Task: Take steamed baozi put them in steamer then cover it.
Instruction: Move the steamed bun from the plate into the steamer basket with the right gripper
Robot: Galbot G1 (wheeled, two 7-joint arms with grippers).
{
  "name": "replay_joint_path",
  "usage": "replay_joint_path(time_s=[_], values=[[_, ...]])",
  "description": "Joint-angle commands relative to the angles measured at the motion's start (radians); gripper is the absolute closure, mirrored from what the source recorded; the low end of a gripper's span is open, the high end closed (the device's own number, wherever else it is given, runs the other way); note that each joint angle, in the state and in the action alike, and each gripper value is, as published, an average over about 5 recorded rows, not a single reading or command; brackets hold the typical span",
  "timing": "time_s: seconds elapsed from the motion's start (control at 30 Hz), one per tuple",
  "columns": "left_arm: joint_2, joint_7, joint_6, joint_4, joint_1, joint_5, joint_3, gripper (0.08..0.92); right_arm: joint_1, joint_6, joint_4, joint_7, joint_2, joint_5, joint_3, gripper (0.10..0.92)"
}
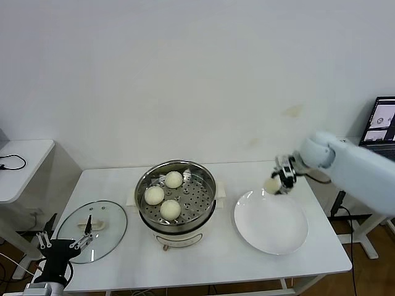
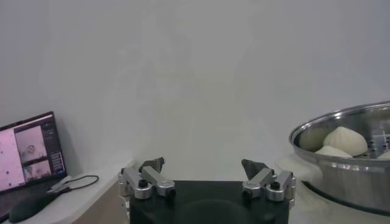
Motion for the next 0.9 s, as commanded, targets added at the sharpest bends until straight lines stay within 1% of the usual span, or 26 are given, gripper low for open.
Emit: replay_joint_path(time_s=[0.03, 0.27, 0.47, 0.7, 0.9], values=[[0.003, 0.000, 0.001, 0.003, -0.004, 0.000, 0.003, 0.177, 0.381, -0.117, 0.114, 0.052, 0.134, 0.285, -0.237, 0.394], [0.005, -0.001, 0.000, 0.004, -0.005, 0.000, -0.001, 0.177, 0.390, -0.217, 0.127, 0.149, 0.302, 0.432, -0.271, 0.389], [0.004, -0.001, -0.001, 0.000, 0.002, -0.001, -0.005, 0.177, 0.312, -0.284, 0.081, 0.230, 0.437, 0.497, -0.268, 0.385], [0.003, -0.001, -0.002, -0.001, 0.005, -0.006, -0.010, 0.177, 0.213, -0.354, -0.011, 0.326, 0.546, 0.519, -0.253, 0.381], [0.002, -0.002, -0.002, 0.002, 0.005, -0.009, -0.011, 0.177, 0.149, -0.370, -0.052, 0.347, 0.581, 0.492, -0.260, 0.382]])
